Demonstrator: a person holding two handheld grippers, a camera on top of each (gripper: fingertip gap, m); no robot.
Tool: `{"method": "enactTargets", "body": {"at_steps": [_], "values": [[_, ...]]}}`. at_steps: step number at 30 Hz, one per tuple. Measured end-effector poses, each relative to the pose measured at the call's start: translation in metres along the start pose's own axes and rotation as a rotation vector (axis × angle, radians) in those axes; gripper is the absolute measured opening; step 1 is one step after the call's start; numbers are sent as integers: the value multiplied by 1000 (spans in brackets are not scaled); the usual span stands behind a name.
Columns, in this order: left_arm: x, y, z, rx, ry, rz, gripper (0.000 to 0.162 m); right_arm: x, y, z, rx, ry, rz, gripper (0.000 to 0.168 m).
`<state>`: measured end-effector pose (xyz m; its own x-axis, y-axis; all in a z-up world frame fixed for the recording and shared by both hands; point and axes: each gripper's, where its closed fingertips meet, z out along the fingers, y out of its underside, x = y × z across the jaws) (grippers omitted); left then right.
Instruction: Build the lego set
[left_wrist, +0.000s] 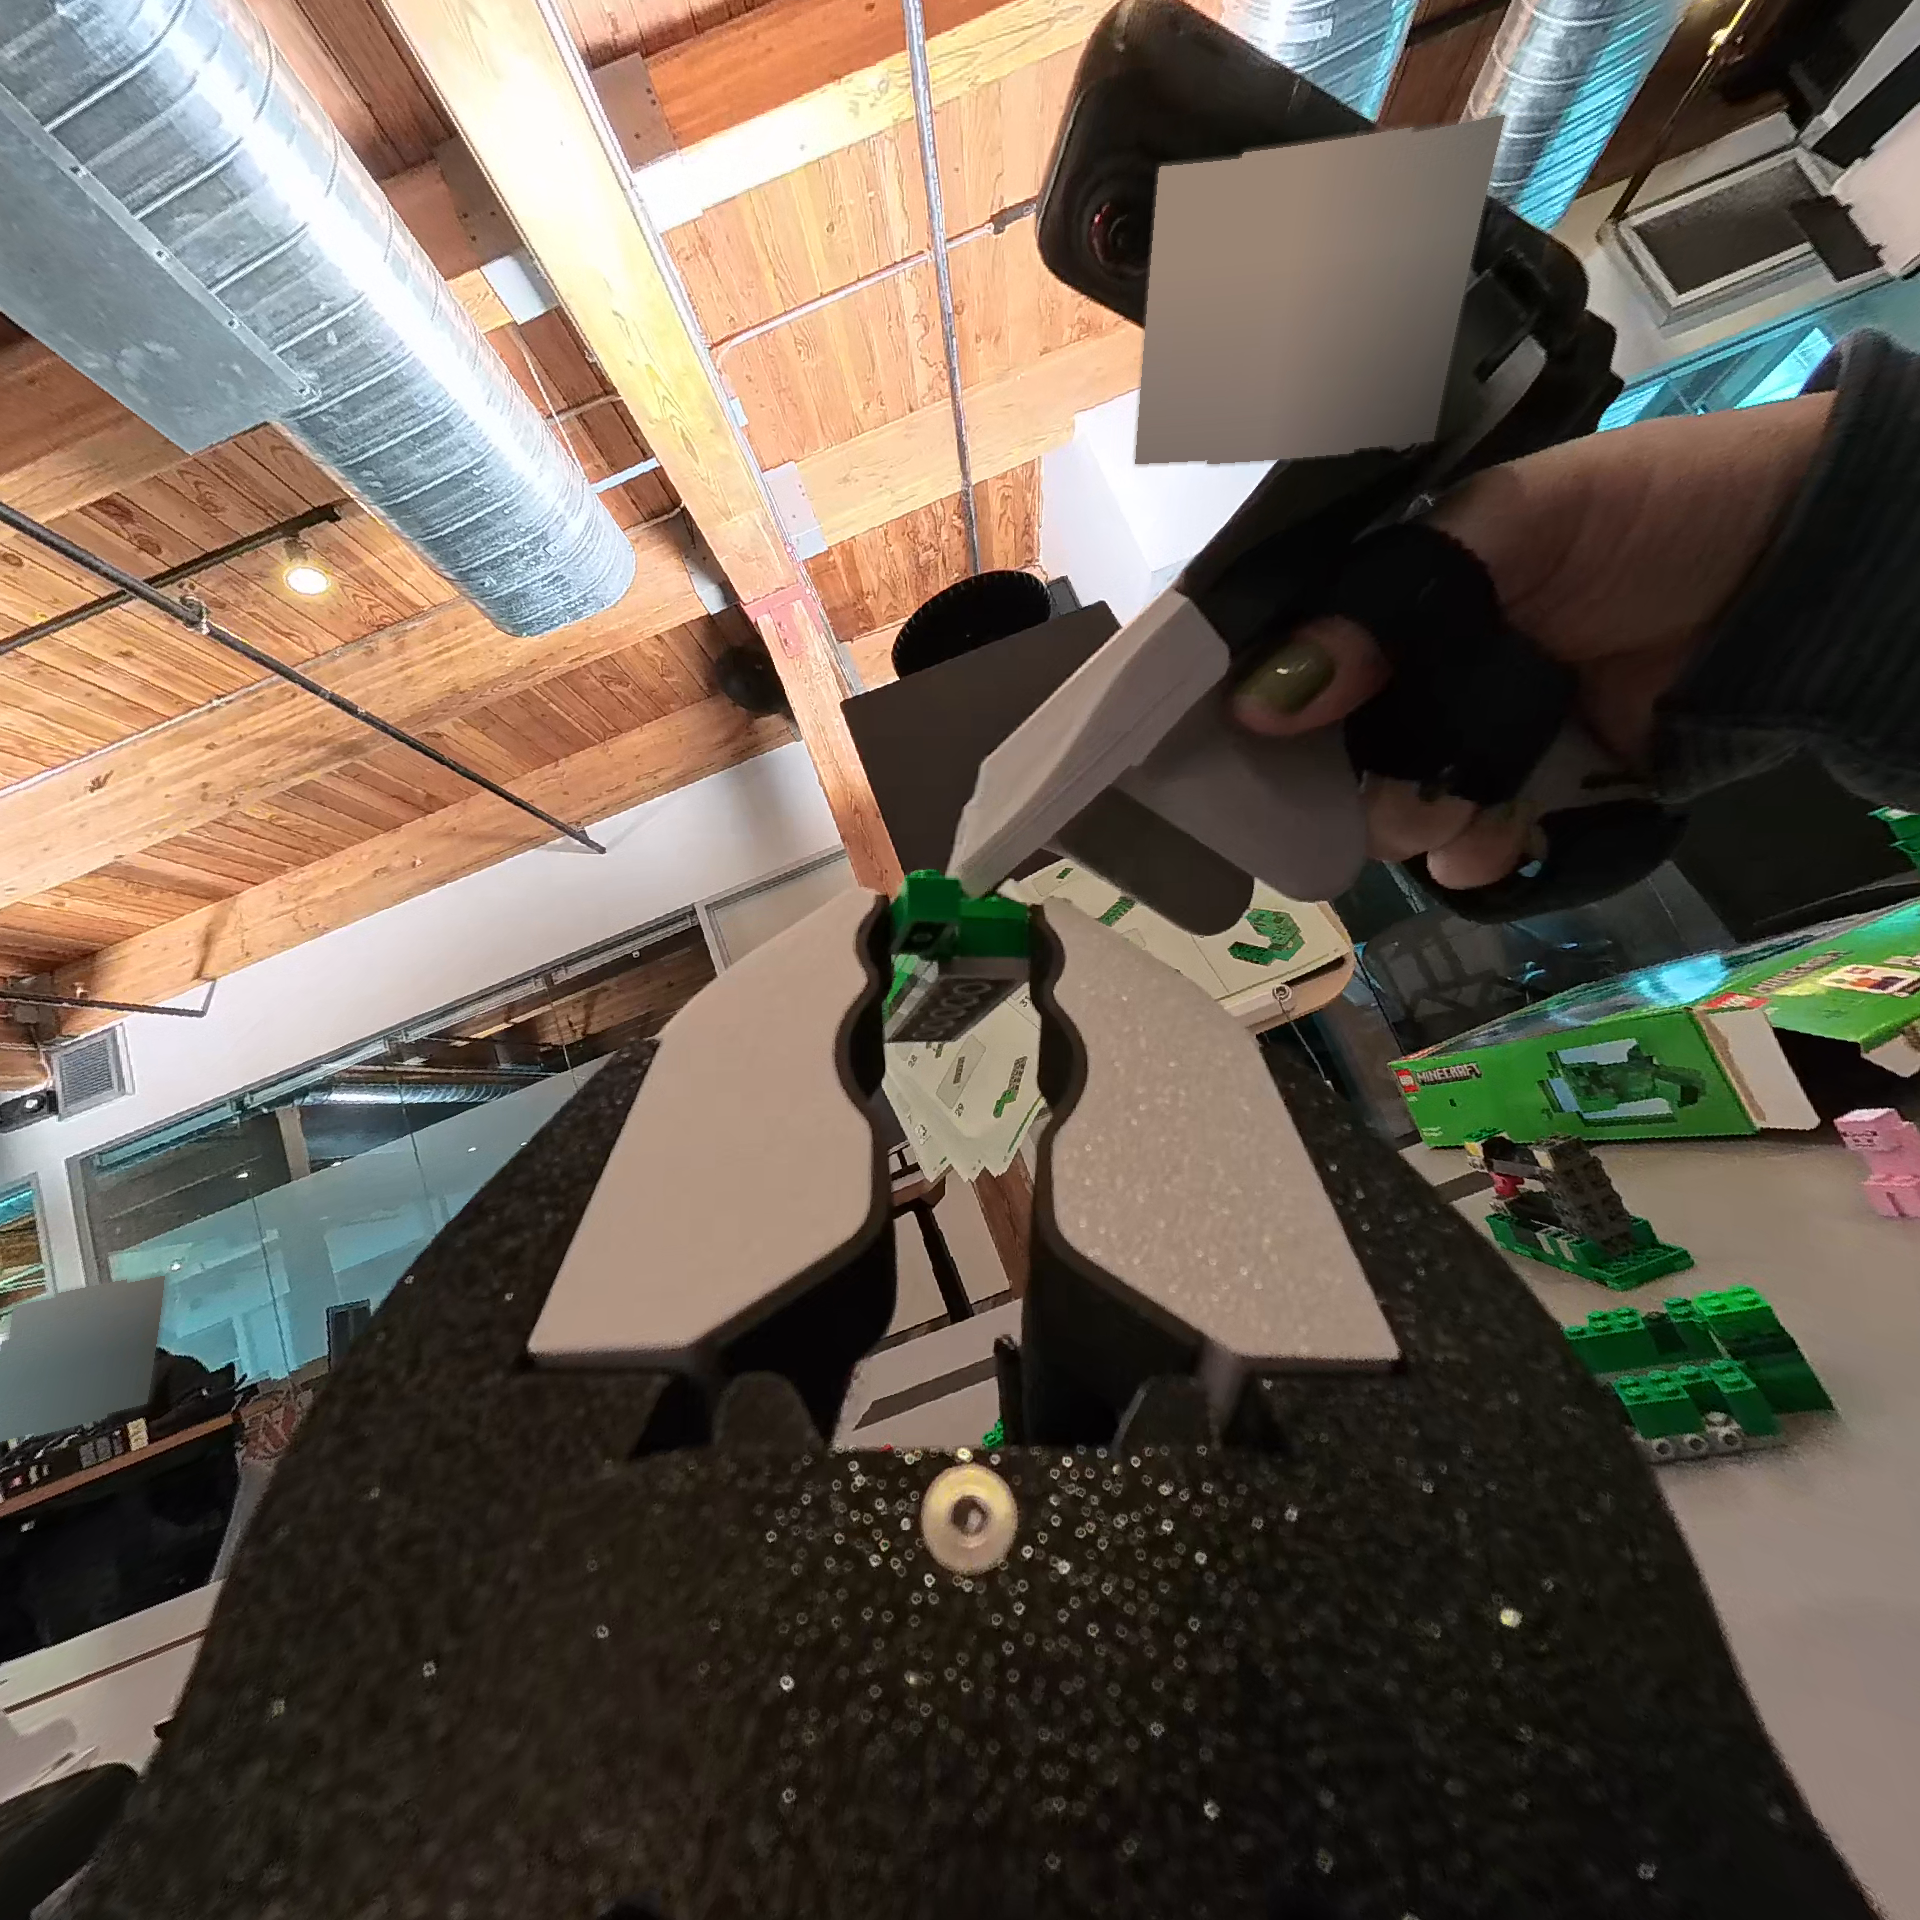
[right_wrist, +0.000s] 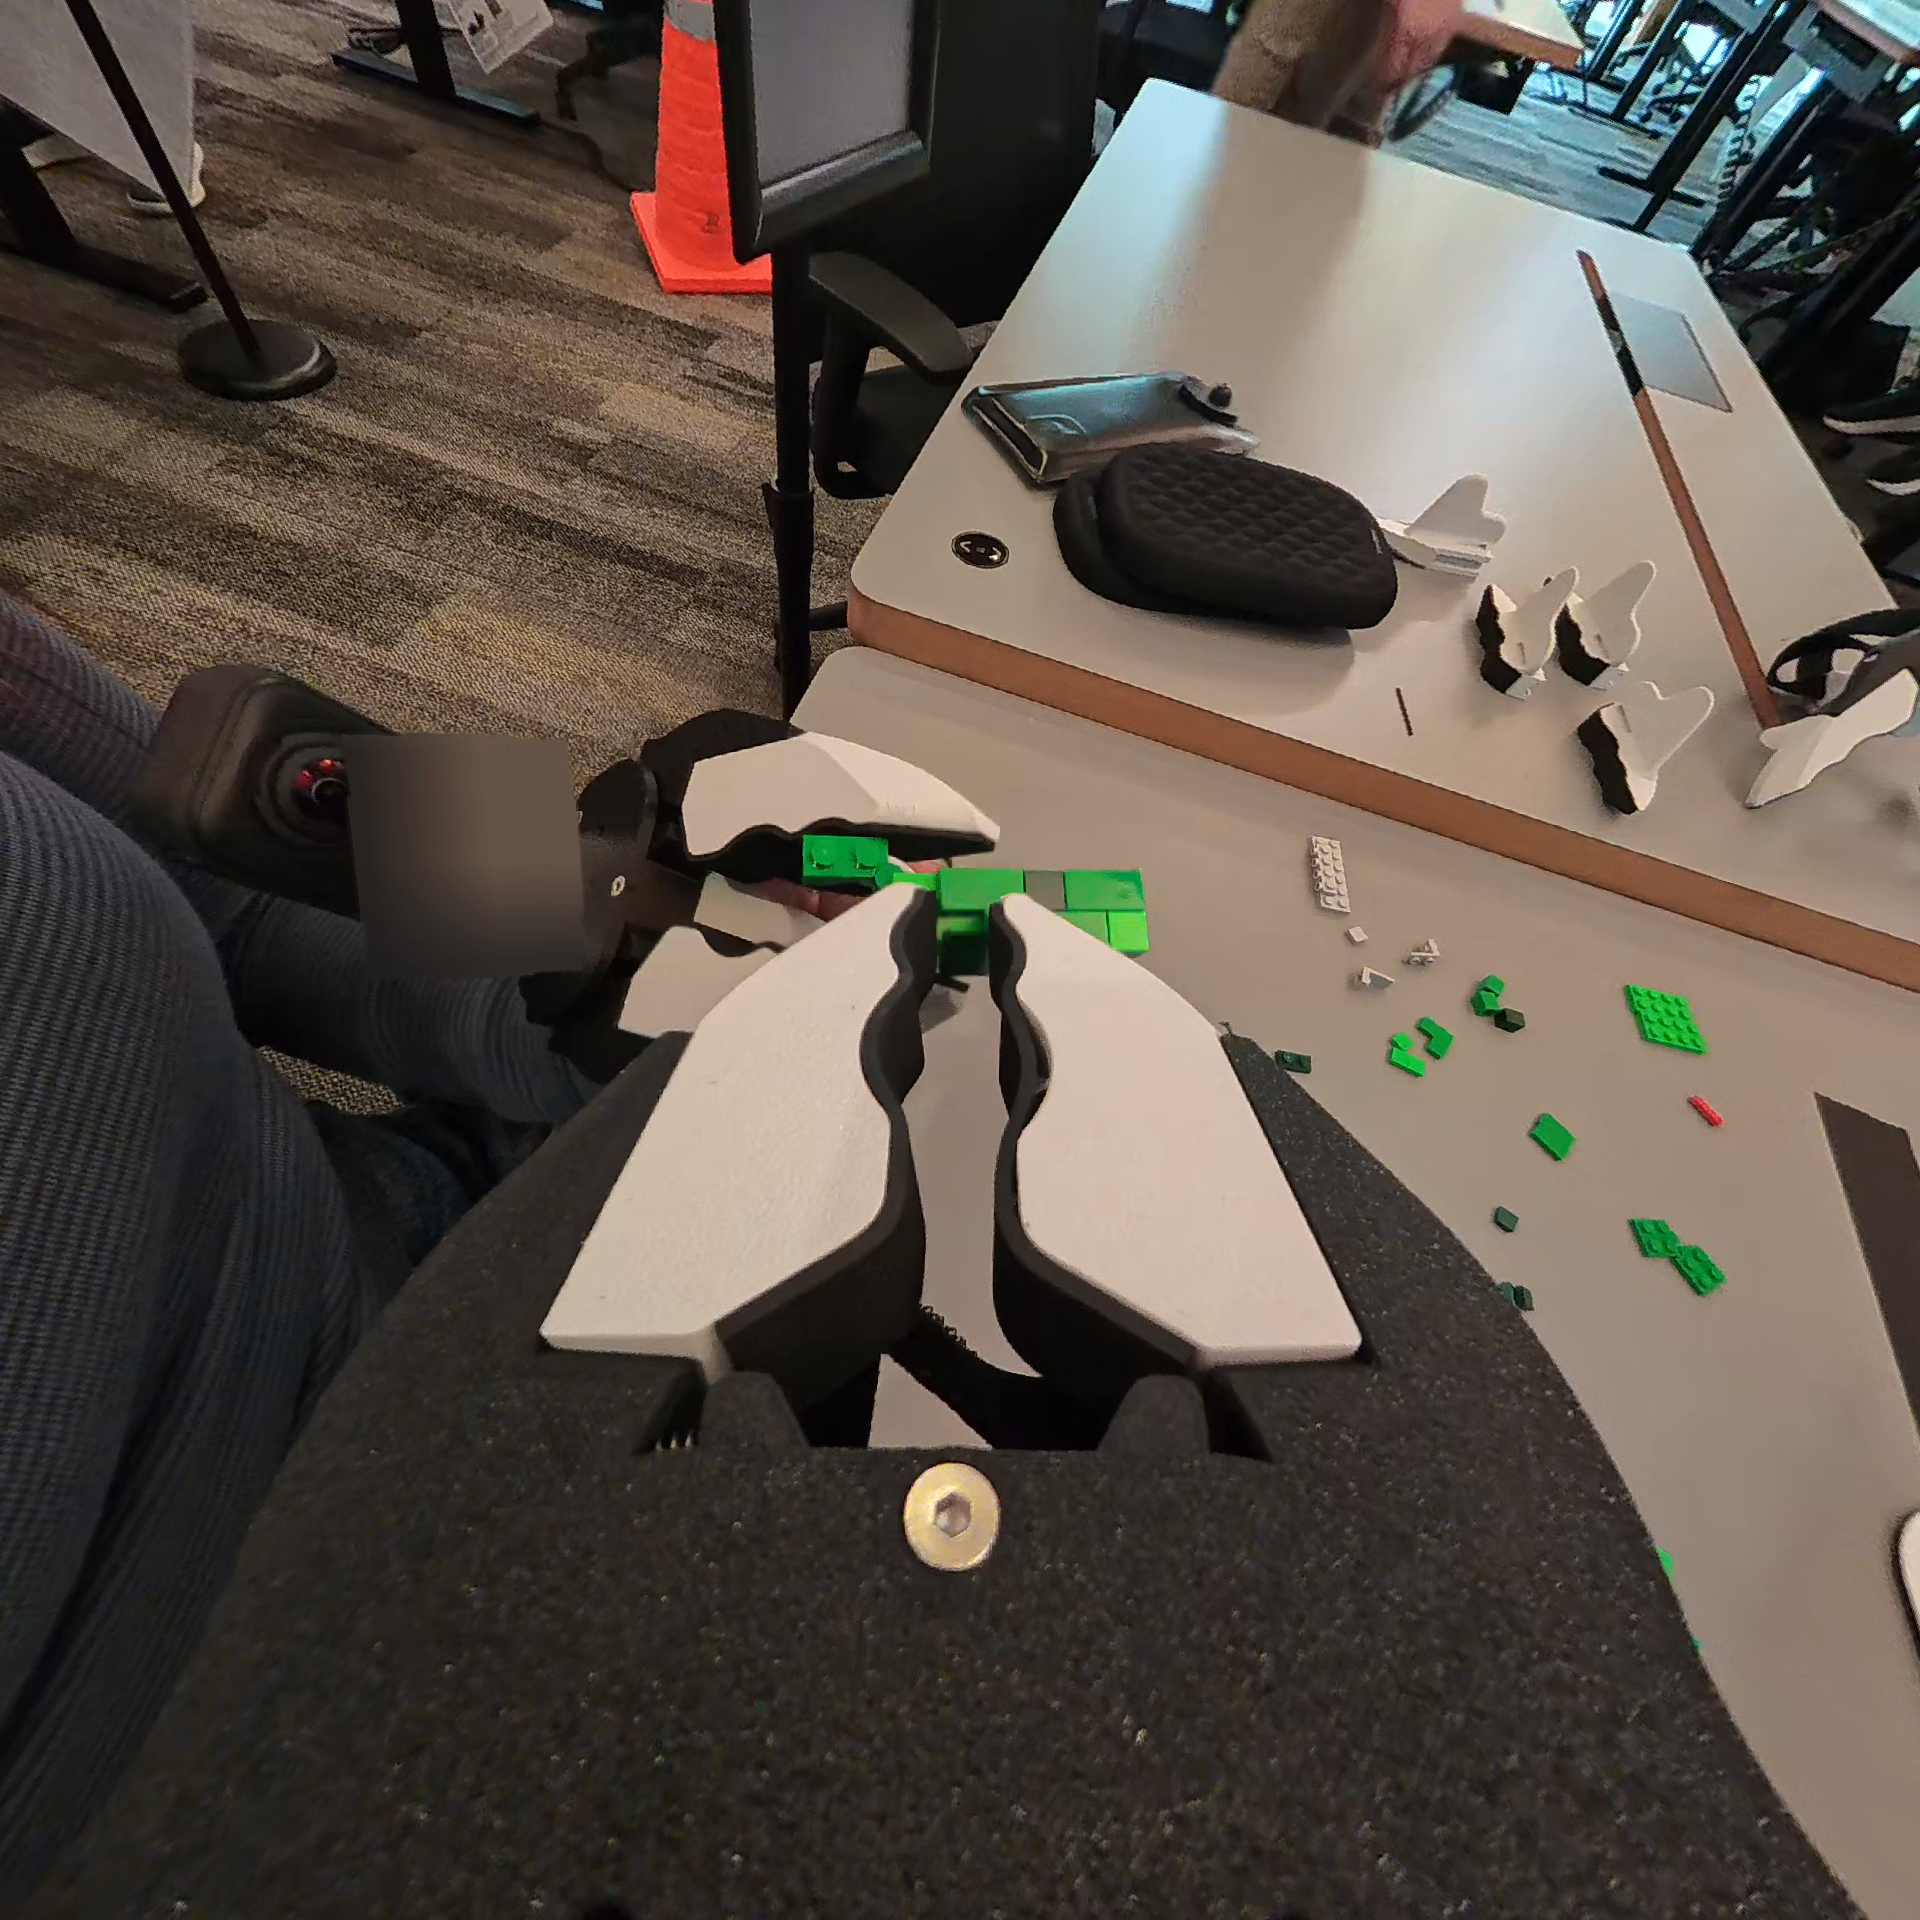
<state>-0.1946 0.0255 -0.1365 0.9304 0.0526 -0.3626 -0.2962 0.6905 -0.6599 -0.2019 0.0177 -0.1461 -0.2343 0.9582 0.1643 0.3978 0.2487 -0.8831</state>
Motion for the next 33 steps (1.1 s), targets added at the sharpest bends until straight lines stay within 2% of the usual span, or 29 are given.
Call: {"method": "enactTargets", "body": {"at_steps": [14, 20, 22, 26, 33], "values": [[-11, 8, -1, -18, -18, -117, 25, 14, -14, -17, 98, 103, -84, 10], [-16, 11, -2, -21, -24, -182, 25, 14, -16, -20, 111, 130, -192, 8], [-16, 13, -2, -23, -9, -220, 25, 9, -11, -18, 89, 117, -293, 7], [-9, 8, 3, -11, 104, -384, 25, 5, 1, -16, 19, 128, -446, 10], [8, -13, 9, 36, 391, -739, 24, -4, -6, -37, 116, 60, -448, 18]]}}
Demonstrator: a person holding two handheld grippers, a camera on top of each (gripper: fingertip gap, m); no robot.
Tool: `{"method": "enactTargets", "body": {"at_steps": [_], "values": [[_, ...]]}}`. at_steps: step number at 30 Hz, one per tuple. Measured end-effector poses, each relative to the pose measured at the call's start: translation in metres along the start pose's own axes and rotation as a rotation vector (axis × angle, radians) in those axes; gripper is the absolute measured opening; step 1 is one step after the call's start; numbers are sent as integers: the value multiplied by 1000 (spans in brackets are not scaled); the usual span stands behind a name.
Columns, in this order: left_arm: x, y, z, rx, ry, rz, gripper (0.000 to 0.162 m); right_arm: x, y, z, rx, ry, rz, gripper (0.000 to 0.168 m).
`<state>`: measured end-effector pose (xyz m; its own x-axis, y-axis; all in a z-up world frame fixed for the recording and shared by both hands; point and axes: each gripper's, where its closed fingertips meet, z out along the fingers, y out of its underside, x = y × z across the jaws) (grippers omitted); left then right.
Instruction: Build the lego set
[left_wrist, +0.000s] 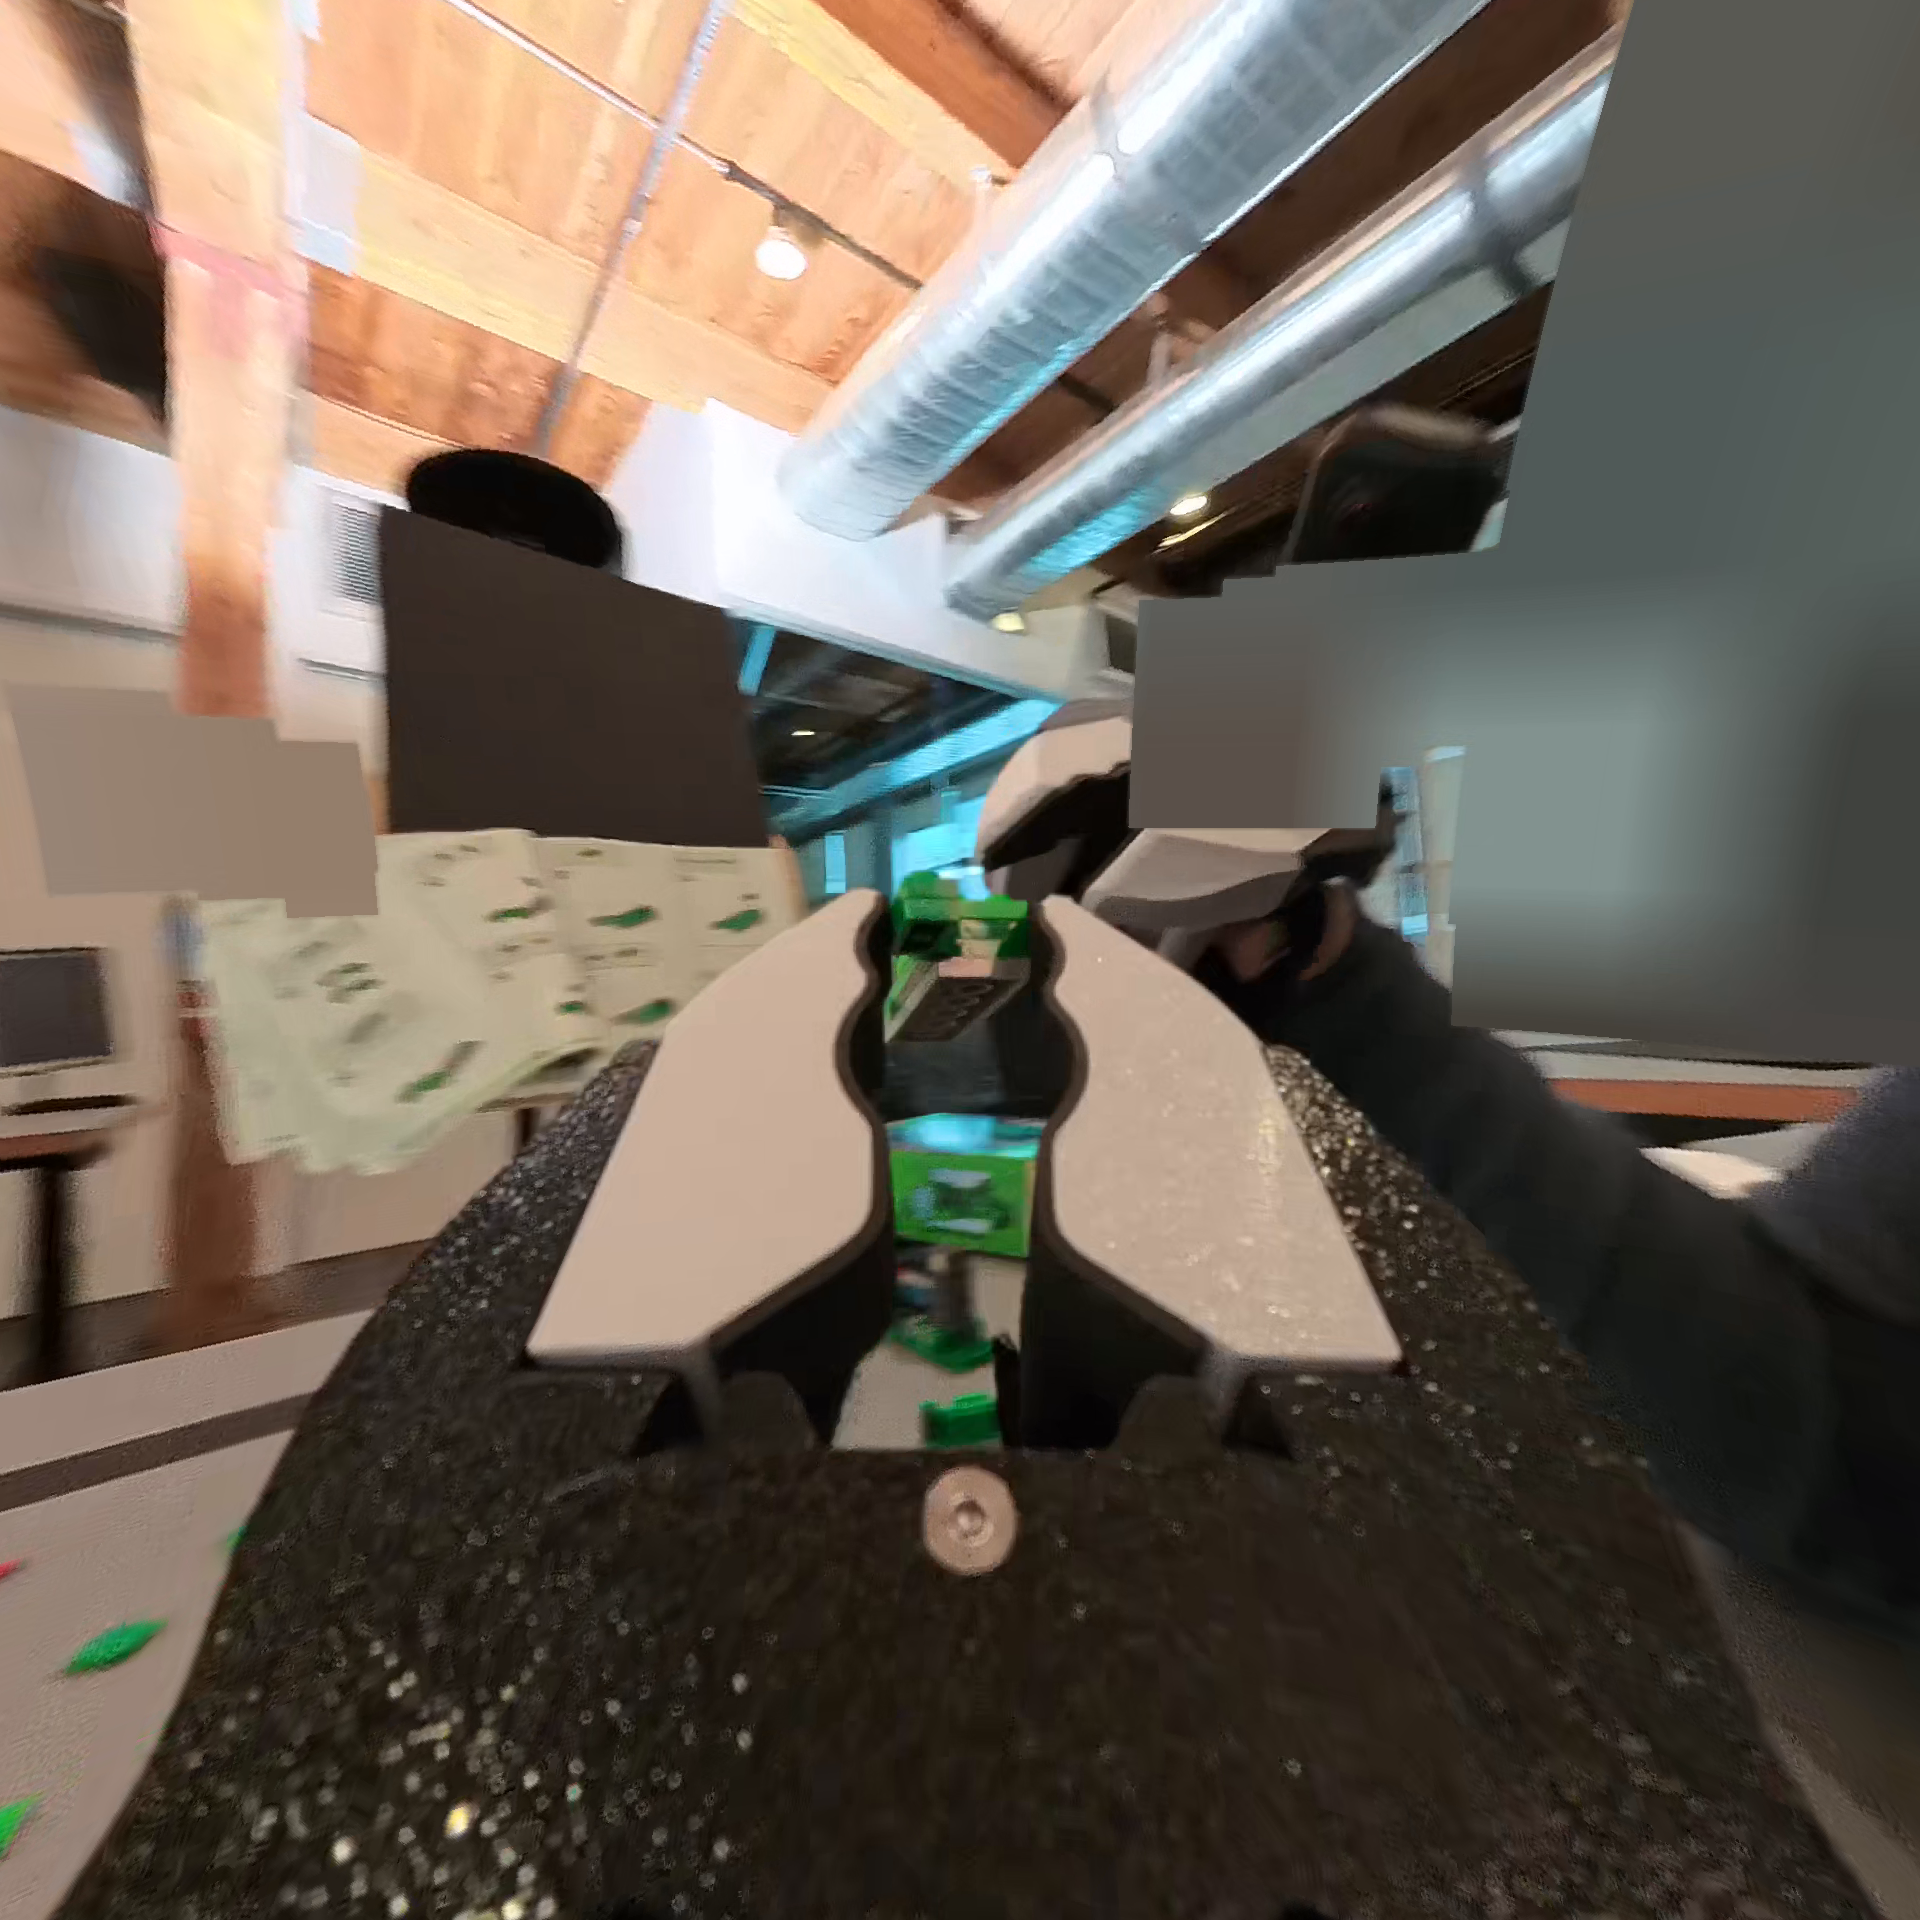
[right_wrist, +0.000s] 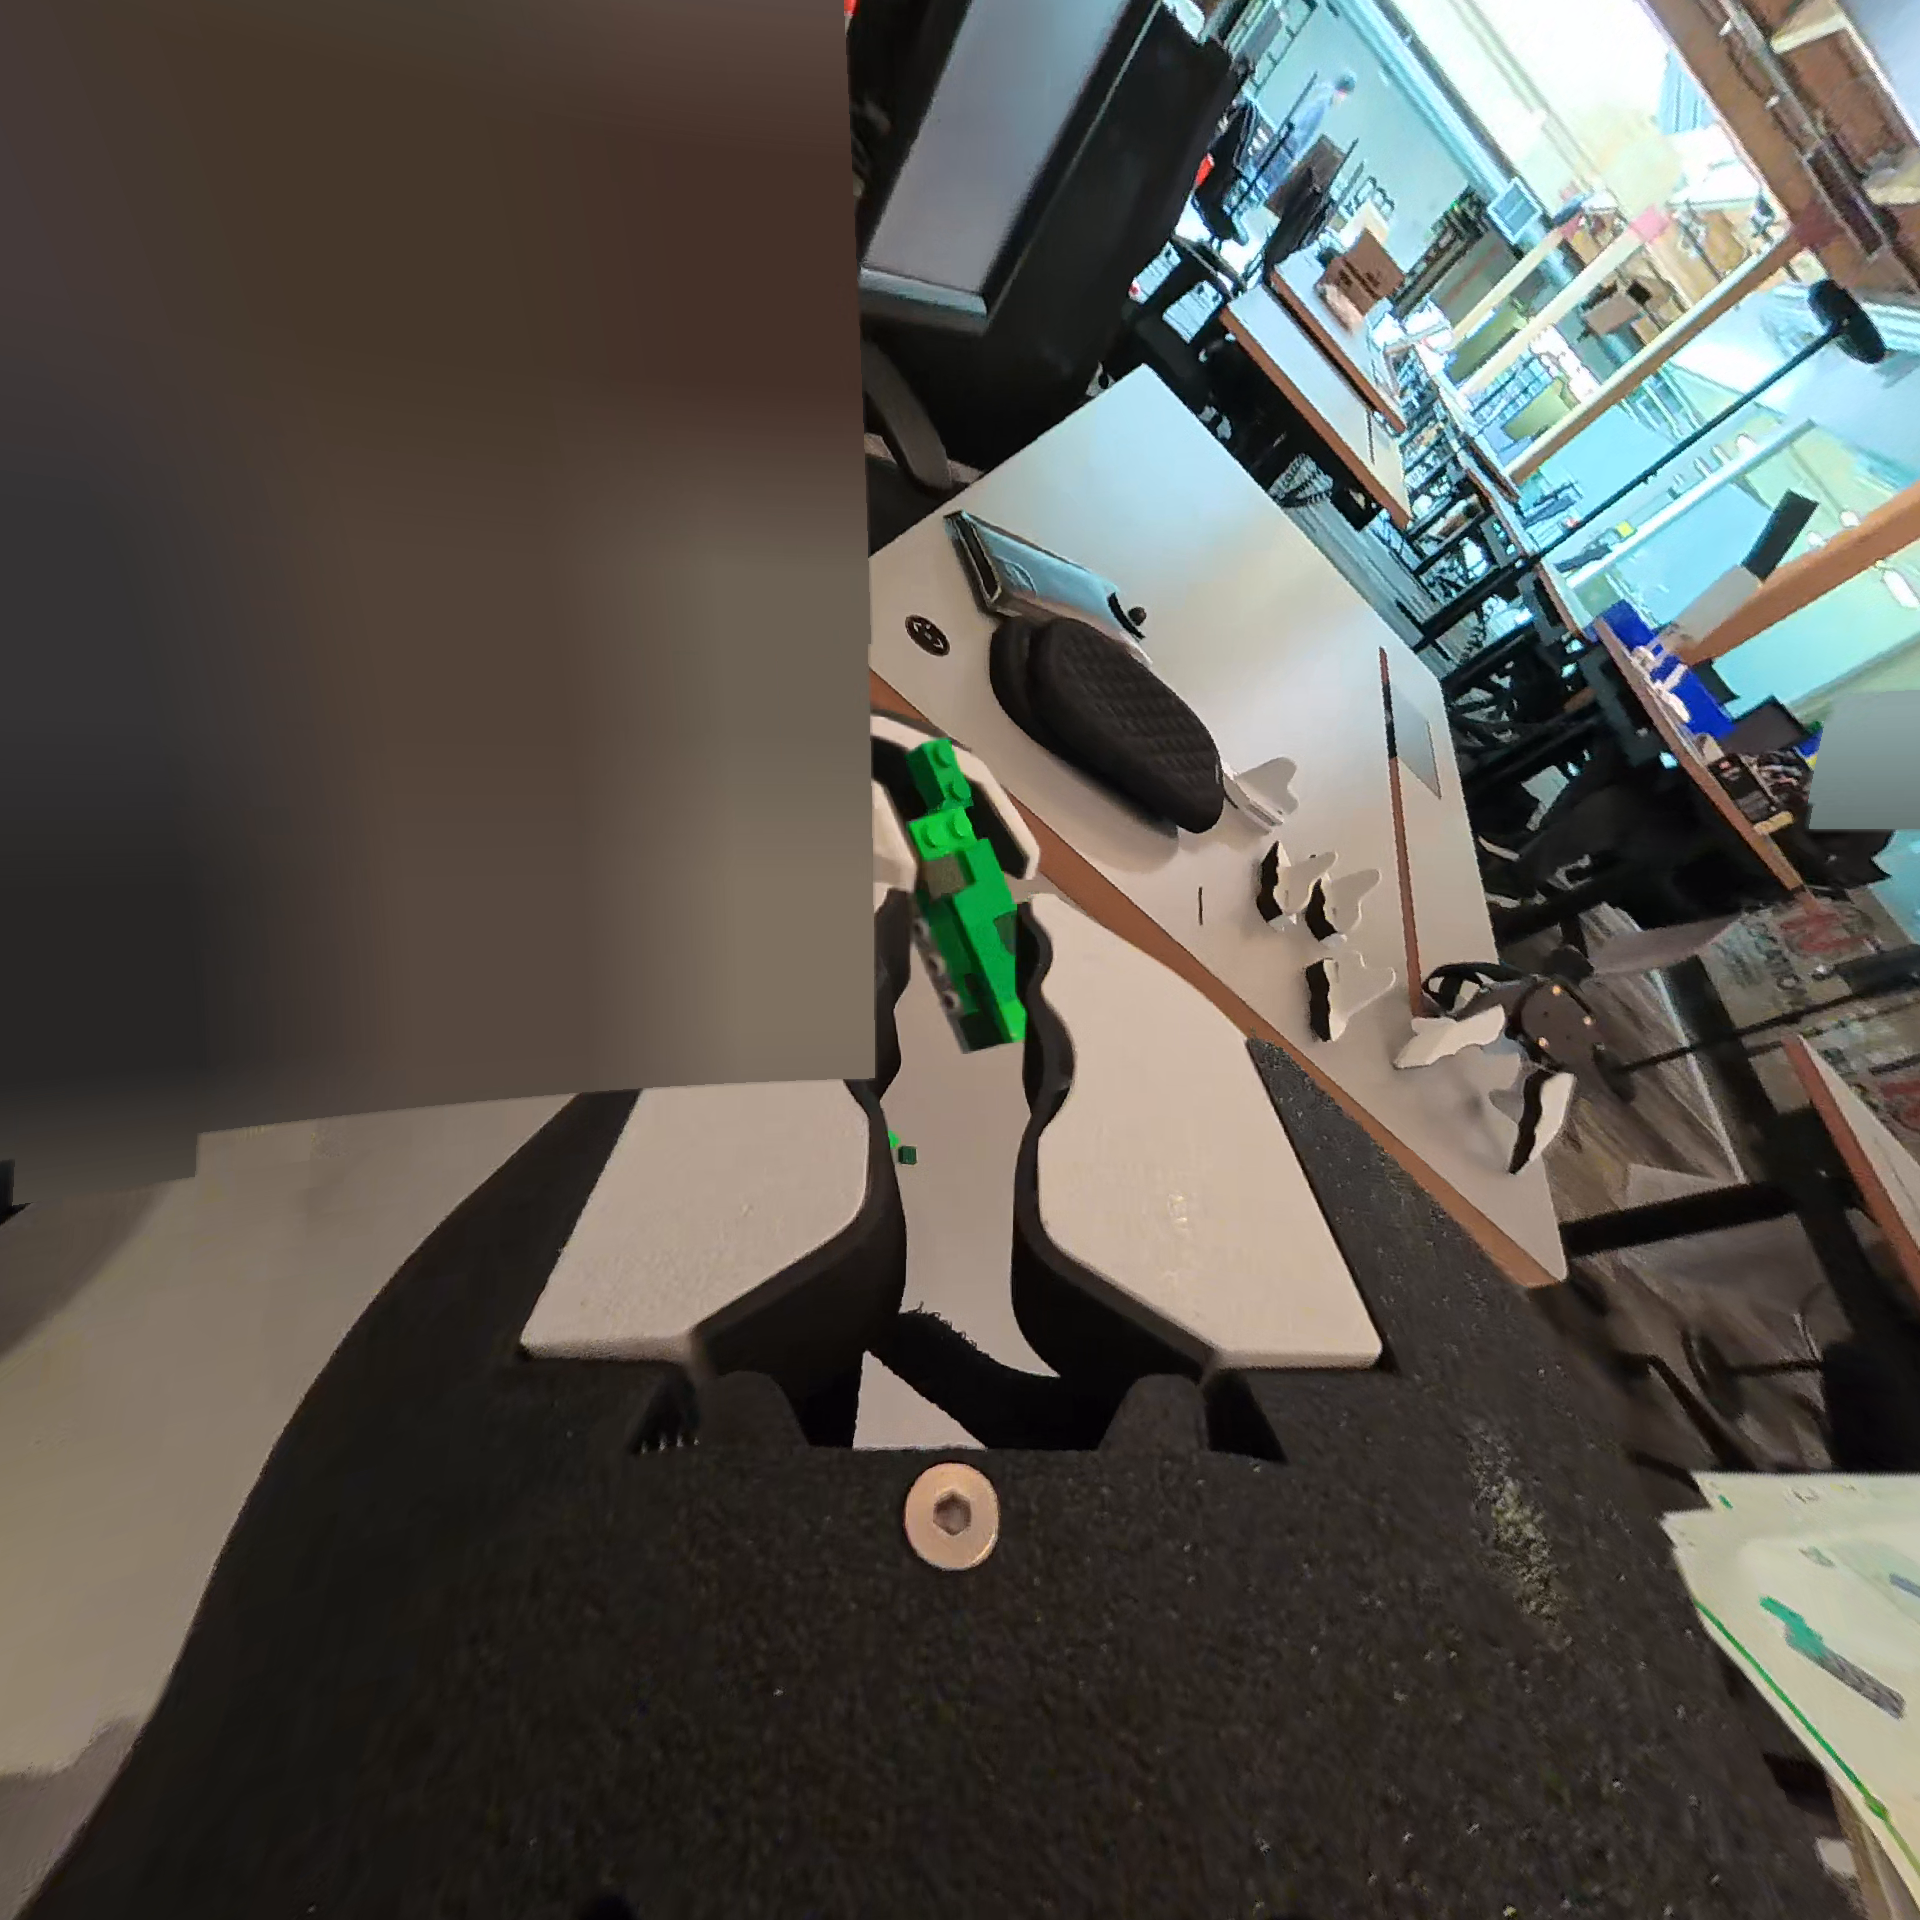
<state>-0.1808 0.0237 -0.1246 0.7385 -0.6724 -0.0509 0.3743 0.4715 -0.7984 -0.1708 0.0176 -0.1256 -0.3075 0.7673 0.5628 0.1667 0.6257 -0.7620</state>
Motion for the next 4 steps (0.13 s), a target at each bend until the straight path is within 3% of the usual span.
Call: {"method": "enactTargets", "body": {"at_steps": [4], "values": [[16, -8, 3, 27, 178, -198, 24, -8, -9, -8, 75, -58, 8, 18]]}}
